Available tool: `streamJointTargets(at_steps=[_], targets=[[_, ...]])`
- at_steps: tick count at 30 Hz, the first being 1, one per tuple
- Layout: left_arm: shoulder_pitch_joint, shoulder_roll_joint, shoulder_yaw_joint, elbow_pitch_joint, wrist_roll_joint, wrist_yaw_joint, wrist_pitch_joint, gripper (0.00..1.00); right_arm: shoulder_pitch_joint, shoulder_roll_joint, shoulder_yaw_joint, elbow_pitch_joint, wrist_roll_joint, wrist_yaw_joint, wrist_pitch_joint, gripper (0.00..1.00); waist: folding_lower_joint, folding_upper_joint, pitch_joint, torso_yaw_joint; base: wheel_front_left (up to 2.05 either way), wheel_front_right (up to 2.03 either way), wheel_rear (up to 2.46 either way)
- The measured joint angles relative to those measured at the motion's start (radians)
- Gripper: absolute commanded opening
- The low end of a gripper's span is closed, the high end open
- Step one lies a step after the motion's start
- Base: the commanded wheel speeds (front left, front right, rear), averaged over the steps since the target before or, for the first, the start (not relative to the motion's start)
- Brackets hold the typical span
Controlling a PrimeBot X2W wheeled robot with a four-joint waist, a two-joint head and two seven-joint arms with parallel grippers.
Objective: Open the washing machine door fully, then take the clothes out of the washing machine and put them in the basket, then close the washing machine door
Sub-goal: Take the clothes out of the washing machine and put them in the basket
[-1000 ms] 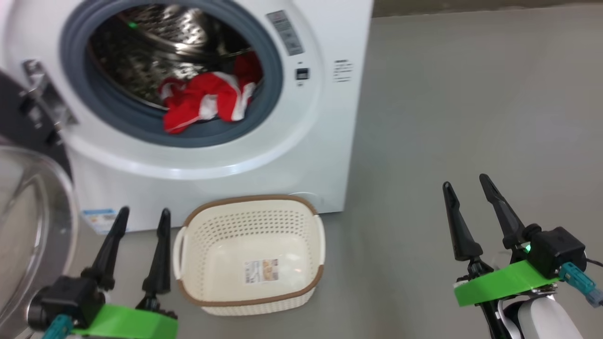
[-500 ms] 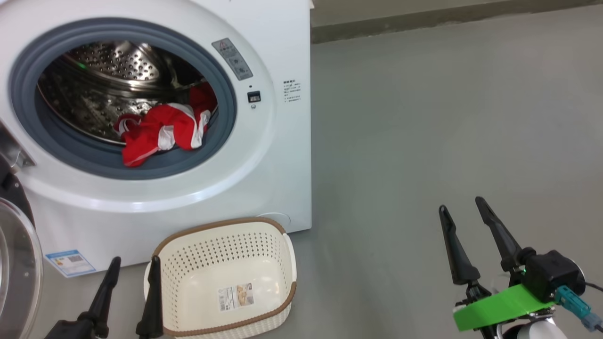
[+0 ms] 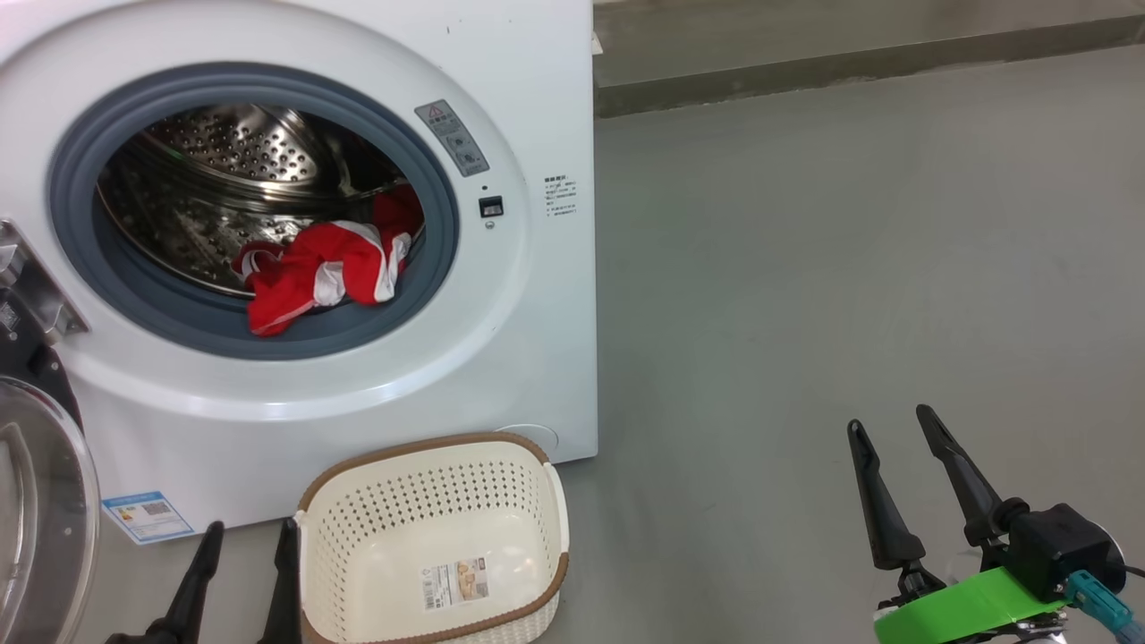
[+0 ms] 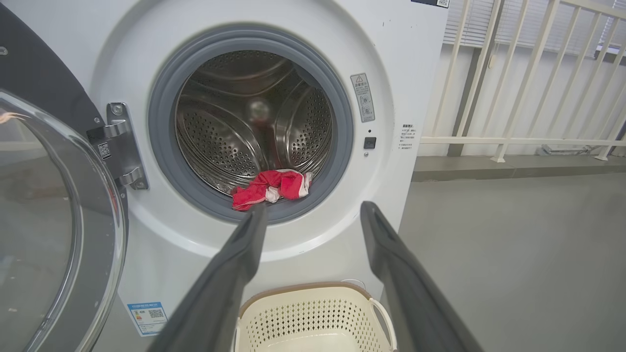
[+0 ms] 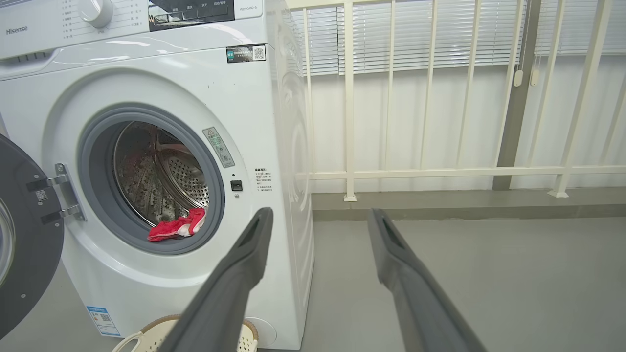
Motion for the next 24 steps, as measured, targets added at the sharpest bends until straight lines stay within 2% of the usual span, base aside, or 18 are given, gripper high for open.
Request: streamJointTargets(at_steps=[8,16,24], targets=[[-0.001,0.000,0.020,0.034,0.008,-0.023,0.000,1.00,0.014,-0.002,0.007,0.000,0.000,0.000,0.000,1.00,0.0000,0.0000,0.005,0.002,0.00,0.00,0.00],[-0.002,-0.003,0.033,0.039,0.028,-0.026,0.000,1.00,0.014,-0.002,0.008,0.000,0.001,0.000,0.000,1.00,0.0000,0.0000,0.009,-0.001,0.04,-0.04,0.01],[-0.008,-0.014,0.055,0.044,0.046,-0.026,0.000,1.00,0.014,-0.002,0.022,0.002,0.008,0.000,0.000,1.00,0.0000,0.0000,0.018,0.000,0.90,-0.90,0.00]])
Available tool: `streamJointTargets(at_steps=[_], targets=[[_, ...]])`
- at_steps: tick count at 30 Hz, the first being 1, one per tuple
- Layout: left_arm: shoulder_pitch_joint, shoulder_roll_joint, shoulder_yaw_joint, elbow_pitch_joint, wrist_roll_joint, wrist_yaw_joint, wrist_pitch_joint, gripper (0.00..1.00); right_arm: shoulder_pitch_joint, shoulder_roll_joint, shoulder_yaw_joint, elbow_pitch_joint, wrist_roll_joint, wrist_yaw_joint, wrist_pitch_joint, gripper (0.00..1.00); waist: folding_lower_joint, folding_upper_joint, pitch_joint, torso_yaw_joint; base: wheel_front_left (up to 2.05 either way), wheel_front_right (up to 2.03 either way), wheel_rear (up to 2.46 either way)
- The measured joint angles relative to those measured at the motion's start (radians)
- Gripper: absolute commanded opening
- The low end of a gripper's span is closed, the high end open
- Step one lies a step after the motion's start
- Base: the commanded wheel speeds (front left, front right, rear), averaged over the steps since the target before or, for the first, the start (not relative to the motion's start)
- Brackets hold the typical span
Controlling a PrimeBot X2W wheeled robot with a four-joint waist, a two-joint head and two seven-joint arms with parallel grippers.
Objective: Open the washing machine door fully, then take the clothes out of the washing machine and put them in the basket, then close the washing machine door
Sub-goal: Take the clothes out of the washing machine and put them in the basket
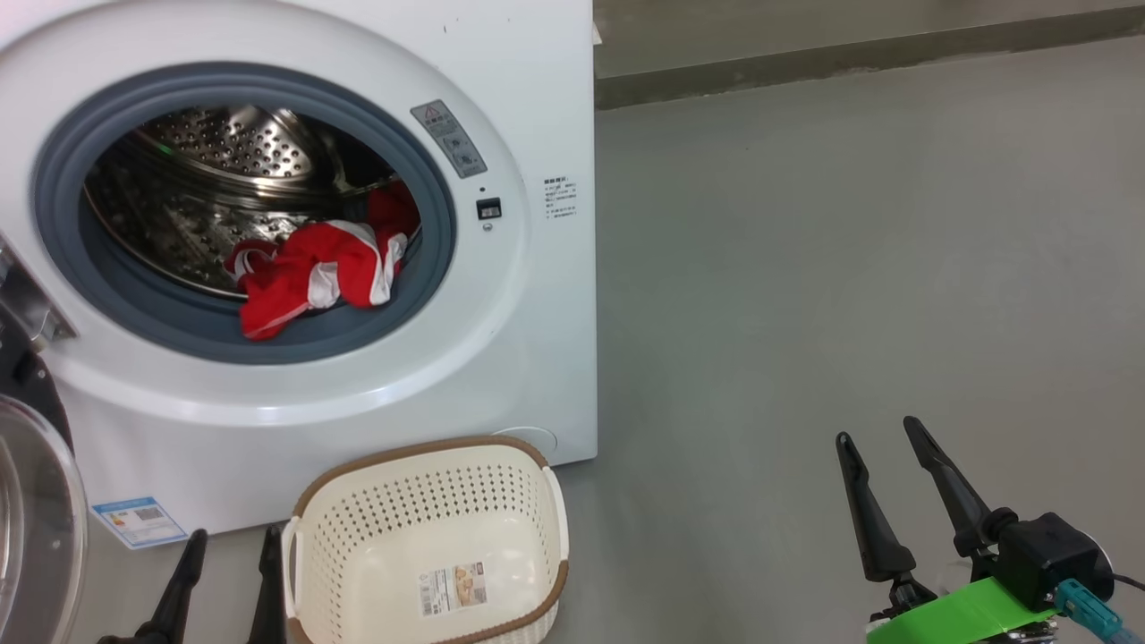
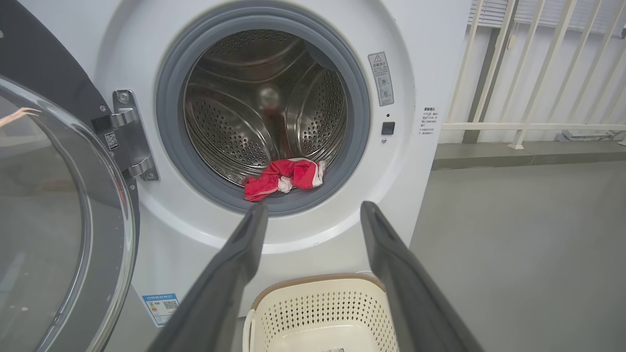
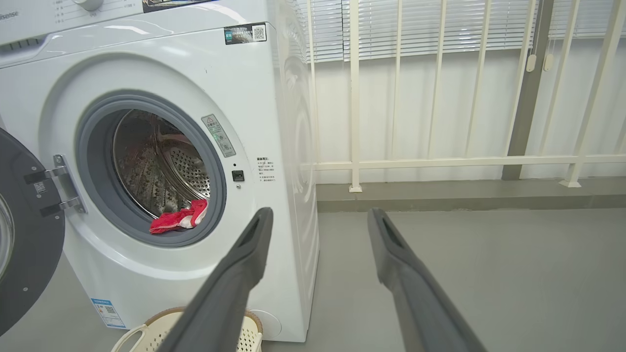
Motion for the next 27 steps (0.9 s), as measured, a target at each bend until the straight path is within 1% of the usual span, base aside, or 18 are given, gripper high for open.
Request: streamJointTargets(at_steps=[7,9,15,20,27], targets=[[-0.018,-0.013,0.009,0.004,-0.001,-0.001,0.000,1.00,0.000,0.000,0.003,0.012,0.001,0.000,0.000,1.00,-0.0001,0.0000,0.002,0.001,1.93,-1.93,0.00],[-0.020,-0.014,0.008,0.002,-0.001,-0.007,0.000,1.00,0.000,0.000,0.003,0.015,0.002,0.000,0.000,1.00,0.0000,0.0000,0.001,0.001,1.84,-1.84,0.00],[-0.020,-0.016,0.004,0.003,-0.001,-0.007,0.000,1.00,-0.001,0.000,0.003,0.018,0.002,0.000,0.000,1.00,-0.0001,0.0000,0.000,0.000,1.32,-1.32,0.00],[-0.020,-0.016,0.004,0.007,-0.001,-0.008,0.000,1.00,-0.001,0.000,0.003,0.021,0.002,0.000,0.000,1.00,-0.0001,0.0000,-0.001,-0.002,0.68,-0.68,0.00],[-0.020,-0.017,0.003,0.015,-0.001,-0.008,0.000,1.00,-0.001,0.000,0.004,0.021,0.004,0.000,0.000,1.00,0.0000,0.0000,-0.006,-0.002,0.06,-0.06,0.00]])
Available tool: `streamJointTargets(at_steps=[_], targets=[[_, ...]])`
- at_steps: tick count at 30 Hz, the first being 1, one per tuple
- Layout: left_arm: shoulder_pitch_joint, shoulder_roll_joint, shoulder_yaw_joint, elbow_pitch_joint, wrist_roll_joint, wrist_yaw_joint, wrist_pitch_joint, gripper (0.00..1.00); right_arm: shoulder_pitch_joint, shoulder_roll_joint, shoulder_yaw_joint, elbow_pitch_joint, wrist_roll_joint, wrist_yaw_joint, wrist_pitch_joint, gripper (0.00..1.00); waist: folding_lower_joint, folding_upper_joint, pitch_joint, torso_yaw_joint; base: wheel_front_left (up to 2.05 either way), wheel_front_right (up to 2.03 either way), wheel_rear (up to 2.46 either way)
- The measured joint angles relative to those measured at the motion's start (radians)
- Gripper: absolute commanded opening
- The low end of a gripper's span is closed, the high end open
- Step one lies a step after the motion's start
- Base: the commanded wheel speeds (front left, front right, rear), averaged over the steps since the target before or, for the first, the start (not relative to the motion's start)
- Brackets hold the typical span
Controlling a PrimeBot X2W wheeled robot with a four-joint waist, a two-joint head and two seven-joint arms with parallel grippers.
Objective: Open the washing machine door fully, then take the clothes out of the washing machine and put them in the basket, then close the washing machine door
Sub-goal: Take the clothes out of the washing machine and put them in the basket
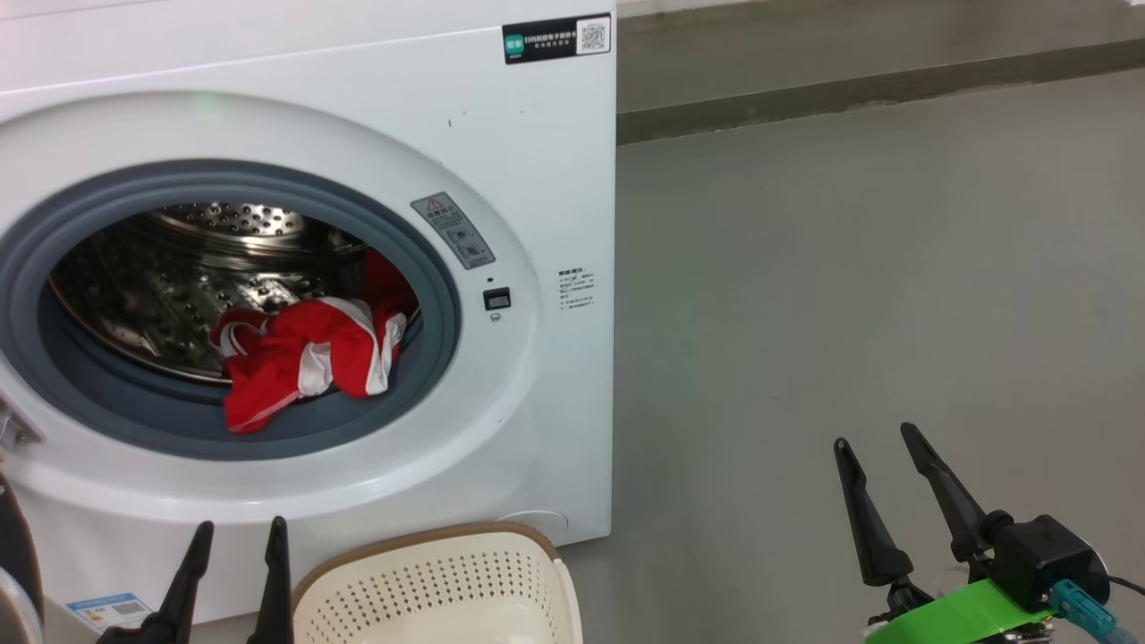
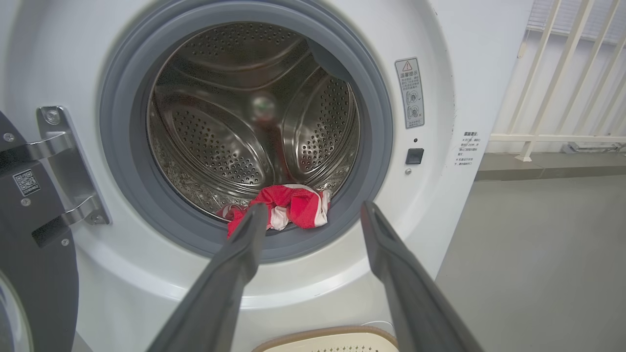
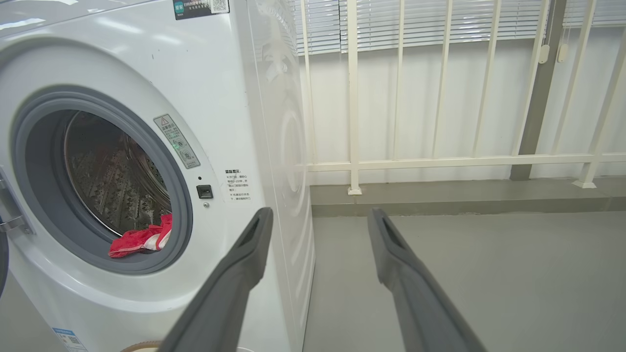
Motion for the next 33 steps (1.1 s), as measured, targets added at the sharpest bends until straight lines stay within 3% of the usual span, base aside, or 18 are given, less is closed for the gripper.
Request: streamJointTargets(at_steps=[19,33], targets=[[-0.003,-0.001,-0.007,0.011,-0.003,0.000,0.000,1.00,0.000,-0.005,0.006,0.000,0.007,0.000,0.000,1.00,0.0000,0.0000,0.013,0.007,0.00,0.00,0.00],[-0.140,-0.003,0.003,0.072,-0.019,0.000,0.000,1.00,-0.022,-0.004,0.003,-0.010,0.007,0.000,0.000,1.00,0.0000,0.0000,0.098,0.024,0.00,0.00,0.00]])
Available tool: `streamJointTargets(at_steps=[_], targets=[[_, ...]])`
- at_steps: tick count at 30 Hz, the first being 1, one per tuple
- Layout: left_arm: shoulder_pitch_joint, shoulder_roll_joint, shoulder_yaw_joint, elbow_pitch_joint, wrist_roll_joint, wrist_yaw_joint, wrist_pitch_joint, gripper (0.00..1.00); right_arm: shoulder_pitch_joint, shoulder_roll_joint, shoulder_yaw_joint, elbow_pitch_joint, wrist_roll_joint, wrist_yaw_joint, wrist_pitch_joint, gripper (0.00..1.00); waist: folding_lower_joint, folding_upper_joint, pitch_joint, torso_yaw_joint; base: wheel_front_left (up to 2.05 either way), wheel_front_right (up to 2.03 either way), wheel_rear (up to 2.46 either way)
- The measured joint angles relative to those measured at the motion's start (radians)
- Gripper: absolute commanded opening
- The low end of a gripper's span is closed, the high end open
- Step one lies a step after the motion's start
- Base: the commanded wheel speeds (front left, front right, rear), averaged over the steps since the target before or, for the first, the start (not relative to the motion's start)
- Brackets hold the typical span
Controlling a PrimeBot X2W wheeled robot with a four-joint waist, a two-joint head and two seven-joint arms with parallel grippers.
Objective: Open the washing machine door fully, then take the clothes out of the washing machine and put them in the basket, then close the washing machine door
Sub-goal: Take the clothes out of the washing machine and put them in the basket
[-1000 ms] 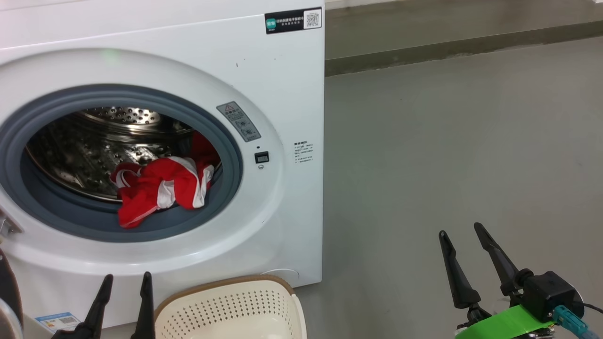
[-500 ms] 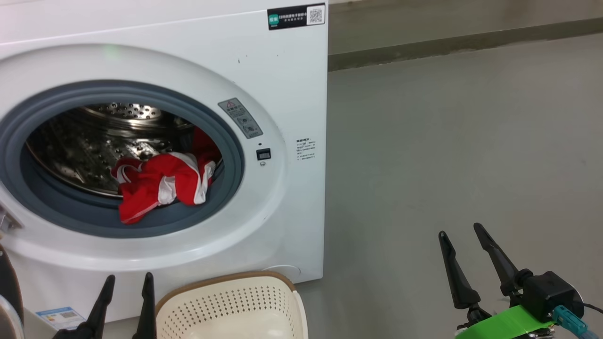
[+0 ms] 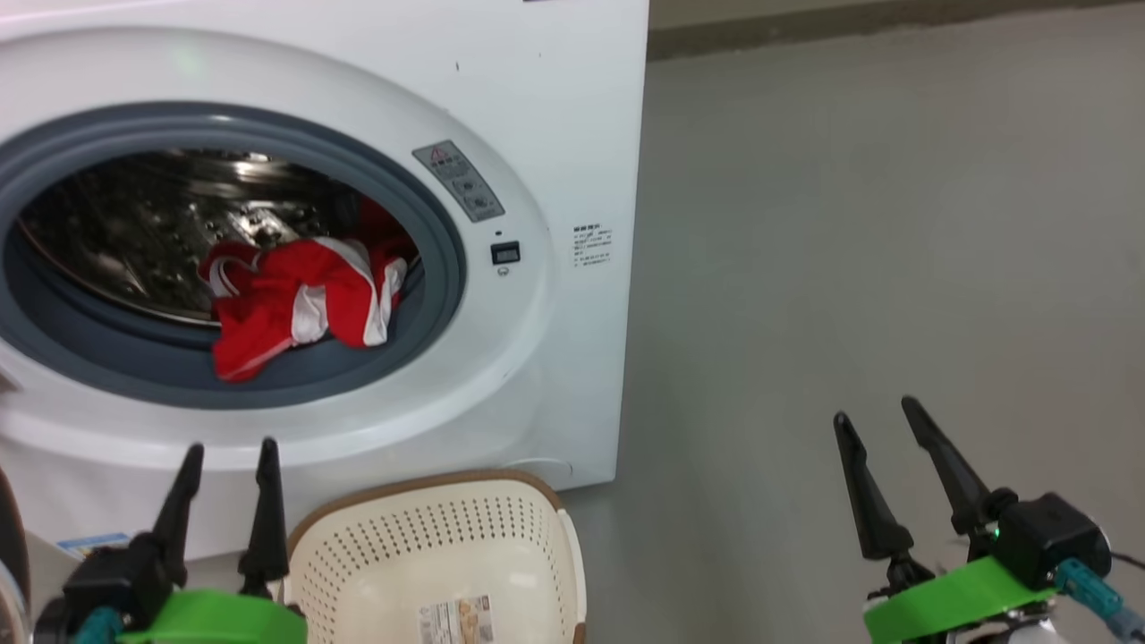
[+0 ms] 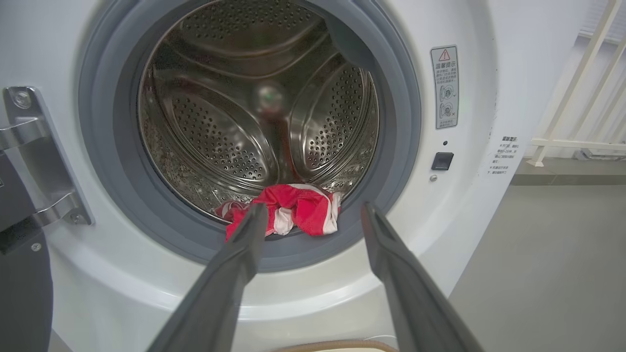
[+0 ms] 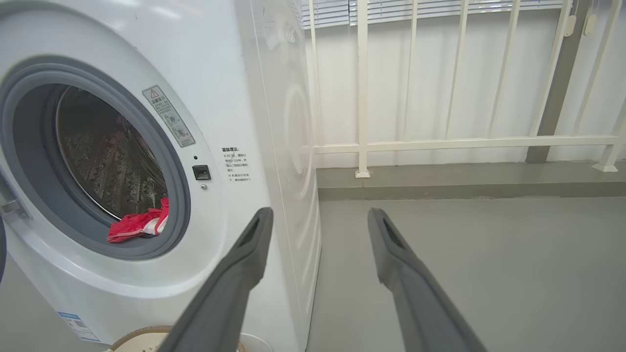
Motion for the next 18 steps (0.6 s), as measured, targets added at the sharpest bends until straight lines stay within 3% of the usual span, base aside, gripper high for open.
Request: streamJointTargets(at_steps=[18], targets=[[-0.360,0.012,0.034,0.132,0.021,0.024,0.000,1.00,-0.151,0.004,-0.004,-0.030,0.000,0.000,0.000,1.00,0.0000,0.0000,0.234,0.003,0.00,0.00,0.00]])
